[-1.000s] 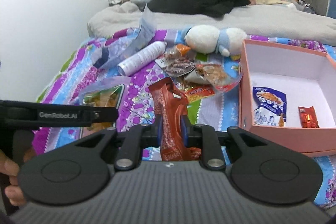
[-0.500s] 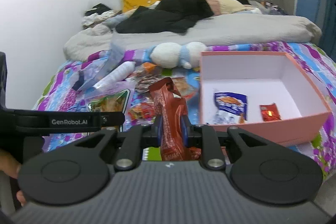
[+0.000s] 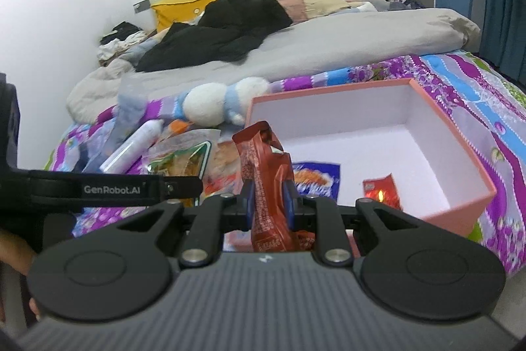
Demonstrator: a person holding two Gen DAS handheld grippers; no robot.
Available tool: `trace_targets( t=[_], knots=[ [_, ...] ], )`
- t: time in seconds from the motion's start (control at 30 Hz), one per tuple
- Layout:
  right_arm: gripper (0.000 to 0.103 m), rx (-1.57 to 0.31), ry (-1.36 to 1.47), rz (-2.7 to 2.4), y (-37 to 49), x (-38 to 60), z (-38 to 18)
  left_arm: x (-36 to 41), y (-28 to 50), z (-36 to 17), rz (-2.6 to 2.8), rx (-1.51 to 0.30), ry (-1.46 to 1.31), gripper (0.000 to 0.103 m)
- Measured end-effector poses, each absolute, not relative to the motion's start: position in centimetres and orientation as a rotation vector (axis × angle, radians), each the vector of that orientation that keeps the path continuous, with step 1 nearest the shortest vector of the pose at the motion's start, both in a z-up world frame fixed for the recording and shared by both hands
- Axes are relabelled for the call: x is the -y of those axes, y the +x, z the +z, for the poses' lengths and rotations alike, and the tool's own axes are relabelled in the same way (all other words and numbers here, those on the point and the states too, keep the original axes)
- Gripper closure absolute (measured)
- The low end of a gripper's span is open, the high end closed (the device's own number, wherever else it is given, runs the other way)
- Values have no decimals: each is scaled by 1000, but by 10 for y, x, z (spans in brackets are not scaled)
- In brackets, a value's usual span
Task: Organize snacks
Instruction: 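Carry the green-label bag and orange packet with both tools over the pink box, then open both tools to drop the bag and packet into the pink box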
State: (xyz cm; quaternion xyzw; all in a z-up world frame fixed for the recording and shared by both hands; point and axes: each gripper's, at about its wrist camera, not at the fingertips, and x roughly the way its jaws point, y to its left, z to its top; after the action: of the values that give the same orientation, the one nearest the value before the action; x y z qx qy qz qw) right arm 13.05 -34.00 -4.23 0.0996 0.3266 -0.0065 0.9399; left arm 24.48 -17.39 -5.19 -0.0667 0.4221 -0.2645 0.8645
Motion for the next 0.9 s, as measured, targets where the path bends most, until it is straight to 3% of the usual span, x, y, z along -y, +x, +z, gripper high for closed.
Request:
trace_targets(
  t=[0.37,0.7,0.73,0.77,0.87,0.9],
  knots=[
    [81,-714,247,-89,208,413,-85,260,341,-87,-630,-951,-71,35],
    [80,-797,286,-112,226,439,-124,288,363,-121,-661,-1009,-45,34],
    [80,-801,290,-117,226,439,-125,288,362,-122,-660,-1012,-44,31],
    [79,-805,293,-124,225,440,-126,285,360,-122,-654,-1013,-47,26],
    [63,-813,308,-127,221,438,-123,276,357,-116,-627,-999,-76,25],
    [62,-801,307,-124,218,437,-119,272,354,-112,-629,-994,-82,25]
  ],
)
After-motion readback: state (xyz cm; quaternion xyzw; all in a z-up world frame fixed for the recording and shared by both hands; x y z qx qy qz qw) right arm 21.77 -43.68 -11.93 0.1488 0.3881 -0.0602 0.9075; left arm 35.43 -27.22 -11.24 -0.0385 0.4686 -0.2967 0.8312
